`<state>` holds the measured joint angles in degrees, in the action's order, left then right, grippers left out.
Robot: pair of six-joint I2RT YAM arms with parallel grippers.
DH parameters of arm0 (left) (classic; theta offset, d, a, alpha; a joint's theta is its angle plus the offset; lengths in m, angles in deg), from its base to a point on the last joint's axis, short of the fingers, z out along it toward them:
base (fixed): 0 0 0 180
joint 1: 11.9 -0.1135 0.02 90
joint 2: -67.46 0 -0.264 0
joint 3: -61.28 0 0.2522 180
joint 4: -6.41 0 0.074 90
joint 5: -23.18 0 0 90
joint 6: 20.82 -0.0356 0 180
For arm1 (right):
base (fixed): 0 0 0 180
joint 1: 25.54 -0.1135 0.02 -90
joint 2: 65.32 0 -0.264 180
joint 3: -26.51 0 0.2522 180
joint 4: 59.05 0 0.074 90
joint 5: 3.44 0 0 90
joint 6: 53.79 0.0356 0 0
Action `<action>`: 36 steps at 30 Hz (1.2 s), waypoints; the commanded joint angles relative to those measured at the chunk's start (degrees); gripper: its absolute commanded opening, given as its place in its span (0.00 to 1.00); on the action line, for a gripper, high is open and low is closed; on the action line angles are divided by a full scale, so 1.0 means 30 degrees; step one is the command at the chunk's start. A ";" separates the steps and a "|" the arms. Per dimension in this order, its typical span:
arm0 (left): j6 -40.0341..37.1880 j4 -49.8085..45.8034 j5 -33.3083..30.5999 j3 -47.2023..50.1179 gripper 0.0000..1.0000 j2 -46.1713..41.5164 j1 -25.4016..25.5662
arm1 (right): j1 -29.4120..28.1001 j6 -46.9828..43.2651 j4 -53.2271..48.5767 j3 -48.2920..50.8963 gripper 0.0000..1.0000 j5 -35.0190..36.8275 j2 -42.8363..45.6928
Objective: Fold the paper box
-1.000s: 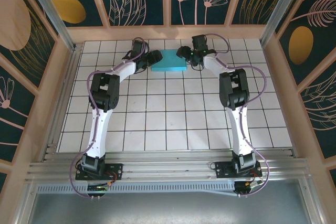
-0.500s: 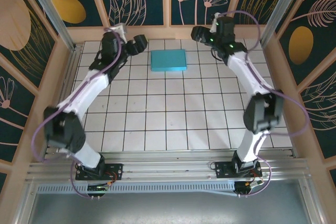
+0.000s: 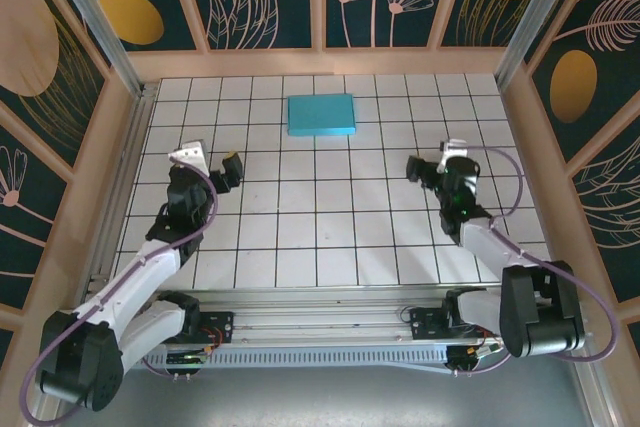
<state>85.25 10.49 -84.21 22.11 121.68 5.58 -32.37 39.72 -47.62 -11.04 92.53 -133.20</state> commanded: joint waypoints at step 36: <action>-0.3476 1.9937 0.5711 0.4343 0.99 1.1381 -0.6555 | 0.3666 -0.0203 1.8354 0.4357 0.99 -0.3296 -0.7353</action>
<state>76.42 59.65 -67.07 32.27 153.70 -15.47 -20.94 39.56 4.99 3.03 81.17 -155.17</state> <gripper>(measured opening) 0.986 0.992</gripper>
